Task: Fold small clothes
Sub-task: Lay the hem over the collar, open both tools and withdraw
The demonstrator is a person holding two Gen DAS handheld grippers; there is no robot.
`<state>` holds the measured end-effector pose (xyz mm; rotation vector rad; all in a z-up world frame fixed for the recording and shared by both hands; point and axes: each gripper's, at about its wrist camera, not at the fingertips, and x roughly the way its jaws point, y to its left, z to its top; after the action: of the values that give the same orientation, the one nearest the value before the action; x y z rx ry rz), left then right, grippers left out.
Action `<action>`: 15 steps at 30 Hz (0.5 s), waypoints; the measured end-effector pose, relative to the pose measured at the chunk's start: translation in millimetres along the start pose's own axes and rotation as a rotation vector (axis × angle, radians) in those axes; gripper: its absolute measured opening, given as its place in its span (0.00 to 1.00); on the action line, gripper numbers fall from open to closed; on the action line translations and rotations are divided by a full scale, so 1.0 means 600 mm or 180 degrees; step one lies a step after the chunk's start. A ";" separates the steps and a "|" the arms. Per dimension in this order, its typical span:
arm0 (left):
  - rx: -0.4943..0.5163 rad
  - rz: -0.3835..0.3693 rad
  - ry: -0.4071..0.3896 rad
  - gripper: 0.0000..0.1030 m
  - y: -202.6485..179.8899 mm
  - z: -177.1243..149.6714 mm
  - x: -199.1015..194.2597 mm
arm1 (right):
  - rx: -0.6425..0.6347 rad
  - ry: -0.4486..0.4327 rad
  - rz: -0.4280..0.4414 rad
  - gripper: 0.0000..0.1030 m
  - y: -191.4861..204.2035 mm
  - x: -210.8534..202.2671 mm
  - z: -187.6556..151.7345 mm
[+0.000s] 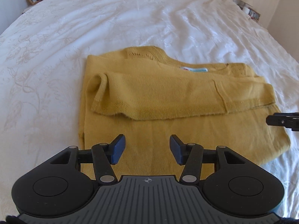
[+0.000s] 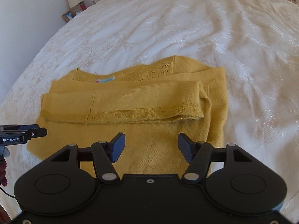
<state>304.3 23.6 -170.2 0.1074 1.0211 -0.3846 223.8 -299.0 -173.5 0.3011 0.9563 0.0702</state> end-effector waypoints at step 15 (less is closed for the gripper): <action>-0.0513 -0.0021 -0.0473 0.49 0.089 0.198 0.069 | -0.0085 -0.0265 -0.0239 0.64 -0.029 0.073 0.141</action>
<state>438.8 31.1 -147.7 -0.0686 0.9022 -0.3102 316.7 -325.9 -167.9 0.2415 0.8824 0.0017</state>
